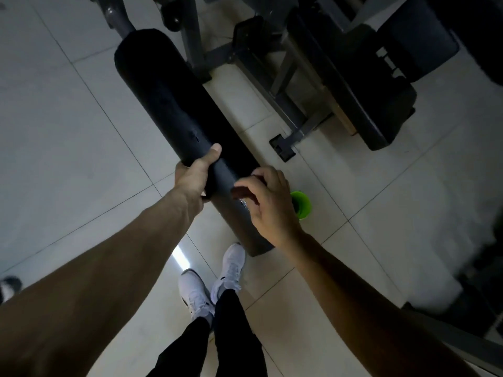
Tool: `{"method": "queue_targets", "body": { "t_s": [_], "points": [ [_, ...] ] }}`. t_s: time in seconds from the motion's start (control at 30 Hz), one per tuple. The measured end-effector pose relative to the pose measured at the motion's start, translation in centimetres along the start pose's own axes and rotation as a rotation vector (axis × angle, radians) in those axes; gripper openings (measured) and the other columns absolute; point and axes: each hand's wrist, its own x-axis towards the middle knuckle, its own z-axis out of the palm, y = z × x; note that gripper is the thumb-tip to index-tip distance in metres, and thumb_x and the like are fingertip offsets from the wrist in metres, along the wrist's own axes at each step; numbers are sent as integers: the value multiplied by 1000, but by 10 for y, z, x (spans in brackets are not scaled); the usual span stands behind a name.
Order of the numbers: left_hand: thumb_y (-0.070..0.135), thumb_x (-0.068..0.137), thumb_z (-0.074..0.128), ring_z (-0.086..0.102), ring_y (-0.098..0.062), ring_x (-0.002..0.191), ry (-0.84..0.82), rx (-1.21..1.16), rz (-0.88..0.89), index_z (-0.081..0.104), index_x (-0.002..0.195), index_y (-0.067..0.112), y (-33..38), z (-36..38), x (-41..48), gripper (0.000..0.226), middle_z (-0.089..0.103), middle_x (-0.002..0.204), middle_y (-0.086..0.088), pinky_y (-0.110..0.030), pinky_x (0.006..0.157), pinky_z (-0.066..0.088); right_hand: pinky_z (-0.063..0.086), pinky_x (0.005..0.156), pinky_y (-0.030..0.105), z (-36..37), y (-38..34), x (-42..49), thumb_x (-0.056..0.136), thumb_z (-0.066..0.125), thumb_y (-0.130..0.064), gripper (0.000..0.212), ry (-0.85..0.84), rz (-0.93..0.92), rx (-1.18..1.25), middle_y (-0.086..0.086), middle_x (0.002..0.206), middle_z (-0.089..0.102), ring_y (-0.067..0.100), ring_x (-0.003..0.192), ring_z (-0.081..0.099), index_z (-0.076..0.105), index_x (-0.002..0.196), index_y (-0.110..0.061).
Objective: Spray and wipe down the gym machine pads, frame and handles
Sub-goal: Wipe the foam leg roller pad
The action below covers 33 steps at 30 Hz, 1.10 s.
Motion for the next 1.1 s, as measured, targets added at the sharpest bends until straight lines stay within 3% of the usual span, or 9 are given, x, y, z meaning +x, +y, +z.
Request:
{"method": "queue_targets", "body": {
  "t_s": [0.2,0.37,0.47,0.6,0.7,0.83,0.9,0.97,1.1],
  "points": [
    [43,73,90,63,-13,92,43,-35,-5,49,134,22,4,9,-3,77,67,115,2,-48,99,55,49,89,38,-30,30,-63,77,81,-2,51,-149,-179,15,5,121,48,24,114,48,61,118,-26],
    [50,68,91,57,-10,85,58,9,-26,39,140,22,9,11,6,94,61,123,1,-37,87,51,52,83,43,0,28,-23,89,72,-13,35,-43,-119,17,9,124,49,25,113,49,60,119,-26],
    [63,71,84,62,-17,100,-10,12,-38,41,143,26,6,1,4,92,62,127,3,-37,81,51,53,86,41,21,12,38,92,70,-19,27,50,-100,38,11,122,53,25,110,52,67,119,-17],
    [85,77,60,56,-31,125,-37,-23,-105,52,141,29,11,-12,11,86,61,138,2,-59,105,46,51,95,44,35,-19,131,93,67,-19,27,121,69,136,5,124,51,21,116,47,68,120,-22],
    [84,83,52,60,-31,124,-10,-57,-80,60,130,29,26,-17,17,72,67,130,1,-61,108,43,51,97,45,35,-24,139,94,67,-18,27,112,85,137,3,124,50,20,117,46,68,121,-24],
    [82,82,57,62,-31,120,14,-92,-30,58,137,29,59,-27,33,75,67,131,1,-60,106,46,54,87,42,20,-1,73,97,67,-25,25,30,-119,87,4,122,52,20,111,52,67,121,-20],
    [79,83,60,58,-31,125,26,-65,2,52,143,27,72,-32,41,80,62,139,0,-62,105,47,55,87,41,16,7,58,97,65,-29,26,8,-117,103,3,124,51,21,113,53,67,121,-19],
    [72,85,65,56,-31,127,17,-30,24,45,147,25,77,-33,45,80,58,142,0,-62,103,47,56,88,41,20,5,68,96,62,-31,27,22,-90,113,3,124,50,23,113,54,66,120,-20],
    [59,91,67,60,-31,121,-11,-16,12,51,136,27,77,-32,49,57,64,131,-1,-57,95,53,56,91,39,36,-13,123,95,59,-34,31,39,-50,132,6,124,52,19,114,51,67,121,-19]
  ]
}}
